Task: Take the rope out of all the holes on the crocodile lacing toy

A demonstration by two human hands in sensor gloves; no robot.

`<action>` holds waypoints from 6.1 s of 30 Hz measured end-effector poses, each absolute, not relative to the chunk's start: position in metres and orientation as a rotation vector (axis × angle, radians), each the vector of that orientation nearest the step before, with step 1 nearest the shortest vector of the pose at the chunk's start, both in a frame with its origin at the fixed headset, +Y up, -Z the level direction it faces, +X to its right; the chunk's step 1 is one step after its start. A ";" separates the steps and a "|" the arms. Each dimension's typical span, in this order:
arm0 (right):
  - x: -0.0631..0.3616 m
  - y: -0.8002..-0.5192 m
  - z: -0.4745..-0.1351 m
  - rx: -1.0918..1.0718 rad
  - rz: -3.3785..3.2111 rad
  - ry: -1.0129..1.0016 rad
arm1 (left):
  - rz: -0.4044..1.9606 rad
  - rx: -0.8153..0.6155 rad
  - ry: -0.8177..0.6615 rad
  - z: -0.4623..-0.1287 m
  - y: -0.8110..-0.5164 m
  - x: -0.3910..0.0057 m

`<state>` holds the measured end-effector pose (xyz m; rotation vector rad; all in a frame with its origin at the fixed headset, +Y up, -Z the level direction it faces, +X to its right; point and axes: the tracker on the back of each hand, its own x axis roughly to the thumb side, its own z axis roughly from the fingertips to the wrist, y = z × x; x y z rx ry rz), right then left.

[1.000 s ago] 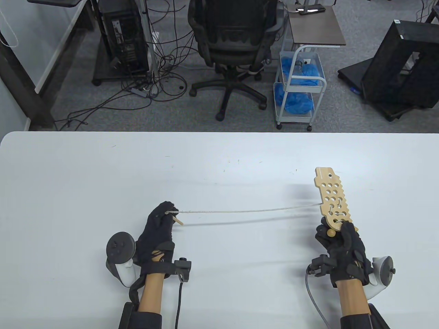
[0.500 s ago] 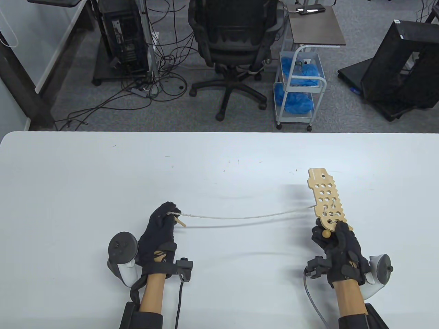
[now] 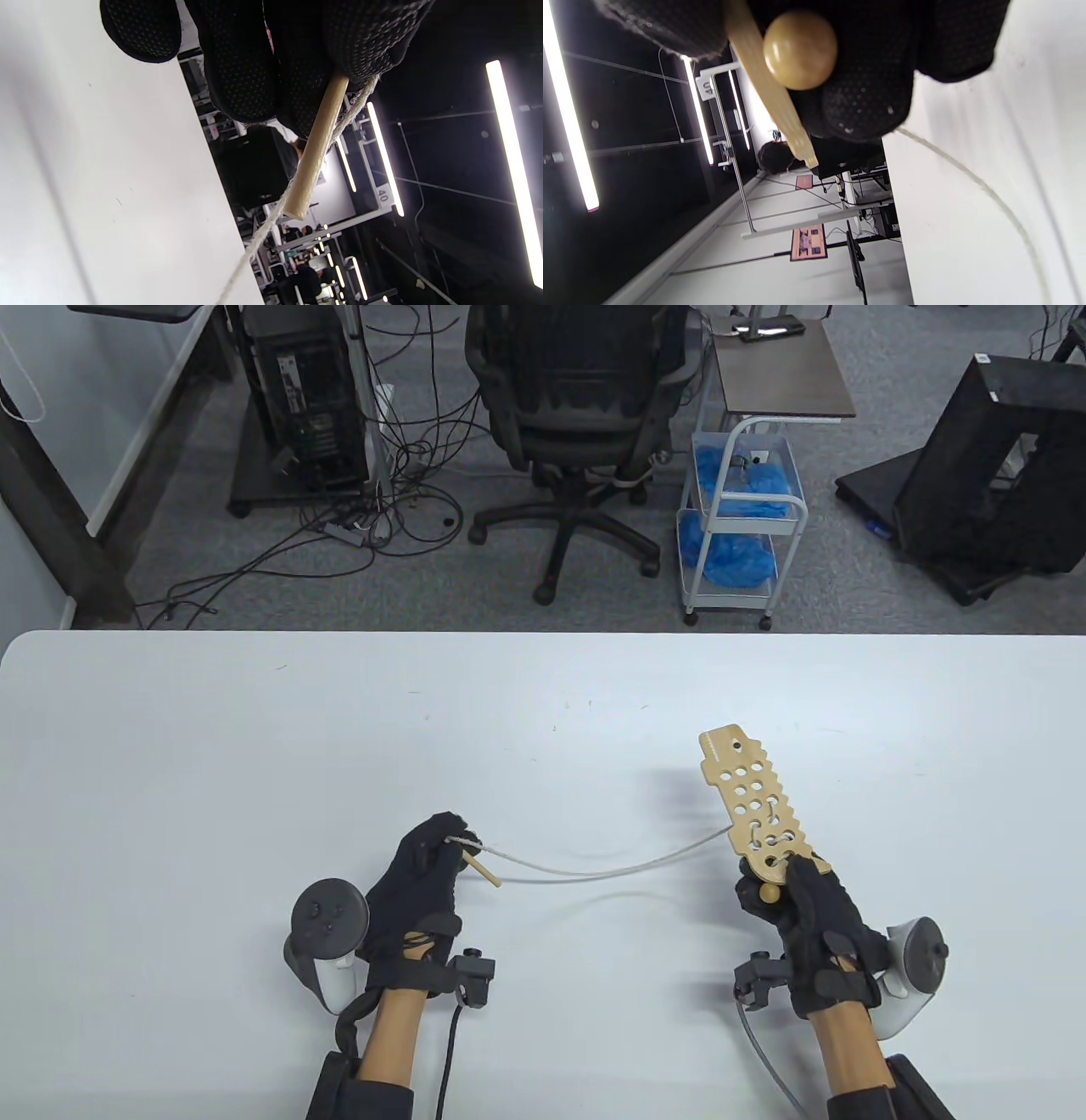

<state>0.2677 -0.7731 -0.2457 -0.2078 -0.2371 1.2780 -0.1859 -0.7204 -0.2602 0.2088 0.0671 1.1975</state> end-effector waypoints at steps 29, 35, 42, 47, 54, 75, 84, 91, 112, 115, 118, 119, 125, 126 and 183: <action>0.212 -0.753 -0.240 0.030 1.337 -0.103 | 1.099 0.162 -0.088 -0.255 -0.715 -0.144; 0.208 -0.750 -0.240 0.061 1.339 -0.090 | 1.090 0.146 -0.093 -0.255 -0.717 -0.140; 0.205 -0.747 -0.239 0.089 1.332 -0.080 | 1.100 0.130 -0.089 -0.255 -0.719 -0.138; 0.201 -0.746 -0.239 0.120 1.301 -0.061 | 1.106 0.120 -0.087 -0.255 -0.720 -0.138; 0.193 -0.744 -0.239 0.169 1.254 -0.007 | 1.121 0.100 -0.100 -0.256 -0.722 -0.135; 0.167 -0.738 -0.237 0.426 1.217 0.180 | 1.597 -0.149 -0.283 -0.260 -0.734 -0.122; 0.159 -0.735 -0.235 0.489 1.171 0.236 | 1.684 -0.272 -0.390 -0.261 -0.736 -0.111; 0.157 -0.739 -0.235 0.476 1.211 0.244 | 1.632 -0.269 -0.437 -0.257 -0.730 -0.102; 0.177 -0.743 -0.241 0.335 1.294 0.096 | 1.665 -0.359 -0.574 -0.248 -0.721 -0.087; 0.173 -0.742 -0.240 0.382 1.340 0.117 | 1.730 -0.374 -0.551 -0.249 -0.727 -0.088; 0.168 -0.742 -0.239 0.427 1.383 0.148 | 1.751 -0.385 -0.551 -0.249 -0.729 -0.087; 0.166 -0.741 -0.238 0.434 1.411 0.145 | 1.757 -0.379 -0.547 -0.249 -0.730 -0.087; 0.165 -0.734 -0.236 0.473 1.485 0.098 | 1.780 -0.371 -0.557 -0.251 -0.731 -0.088; 0.166 -0.733 -0.235 0.472 1.502 0.082 | 1.792 -0.378 -0.564 -0.252 -0.732 -0.087; 0.189 -0.708 -0.217 0.288 2.121 -0.554 | 1.350 -0.338 -0.309 -0.255 -0.739 -0.097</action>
